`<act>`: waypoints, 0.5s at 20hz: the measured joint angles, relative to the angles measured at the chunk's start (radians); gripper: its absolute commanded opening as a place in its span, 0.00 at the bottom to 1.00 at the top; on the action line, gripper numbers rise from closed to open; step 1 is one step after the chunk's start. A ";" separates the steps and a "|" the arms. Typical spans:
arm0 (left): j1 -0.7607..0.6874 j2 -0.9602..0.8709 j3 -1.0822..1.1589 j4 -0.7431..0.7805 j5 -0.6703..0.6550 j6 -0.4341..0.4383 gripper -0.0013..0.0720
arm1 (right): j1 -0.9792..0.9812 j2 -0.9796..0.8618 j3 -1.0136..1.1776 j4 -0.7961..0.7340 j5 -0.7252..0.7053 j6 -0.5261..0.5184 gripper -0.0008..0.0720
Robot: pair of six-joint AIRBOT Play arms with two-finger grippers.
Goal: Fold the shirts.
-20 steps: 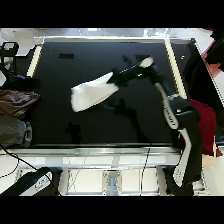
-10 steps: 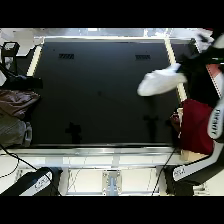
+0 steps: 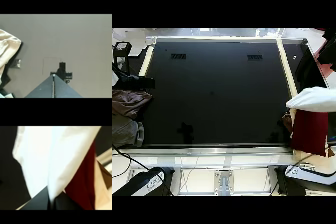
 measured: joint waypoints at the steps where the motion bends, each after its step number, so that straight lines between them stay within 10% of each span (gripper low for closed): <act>1: 0.000 0.000 0.000 0.000 0.000 0.000 0.03 | -0.014 0.040 -0.083 -0.031 0.002 -0.011 0.03; 5: 0.000 0.000 0.000 0.000 0.000 0.000 0.03 | -0.037 0.187 -0.496 -0.115 -0.009 -0.043 0.08; 8: 0.000 0.000 0.000 0.000 0.000 0.000 0.03 | -0.043 0.274 -0.787 -0.140 -0.043 -0.052 0.89; 10: 0.000 0.000 0.000 0.000 0.000 0.000 0.03 | -0.045 0.317 -0.896 -0.146 -0.037 -0.057 0.91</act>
